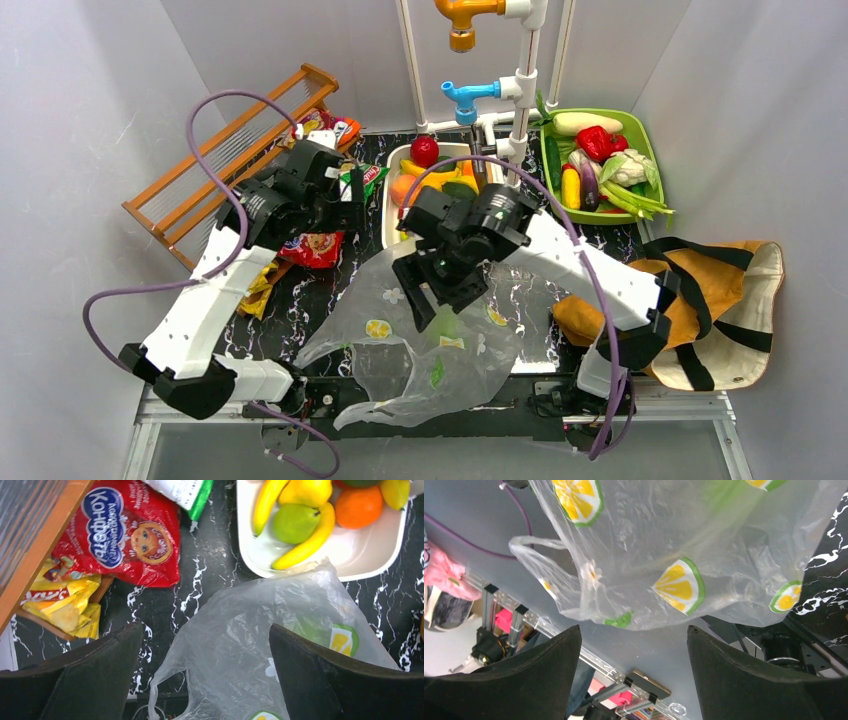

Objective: Place the mixed food into the grocery bags and tie them

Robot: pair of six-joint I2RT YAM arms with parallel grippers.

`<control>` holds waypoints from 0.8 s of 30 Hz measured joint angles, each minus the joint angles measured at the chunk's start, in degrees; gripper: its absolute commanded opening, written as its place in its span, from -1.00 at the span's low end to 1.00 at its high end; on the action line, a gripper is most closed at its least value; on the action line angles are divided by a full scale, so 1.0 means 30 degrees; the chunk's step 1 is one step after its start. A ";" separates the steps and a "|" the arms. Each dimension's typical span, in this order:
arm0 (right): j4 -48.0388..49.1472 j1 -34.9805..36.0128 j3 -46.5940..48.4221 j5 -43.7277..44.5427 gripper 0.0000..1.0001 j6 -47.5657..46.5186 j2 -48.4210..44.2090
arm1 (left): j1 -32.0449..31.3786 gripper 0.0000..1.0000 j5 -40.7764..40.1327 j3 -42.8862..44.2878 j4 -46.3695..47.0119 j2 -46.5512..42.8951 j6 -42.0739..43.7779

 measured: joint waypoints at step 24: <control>-0.0867 0.4758 0.3548 0.3570 -0.51 0.5384 0.6907 | 0.1246 0.96 -0.1435 -0.4422 0.0743 -0.4575 -0.1938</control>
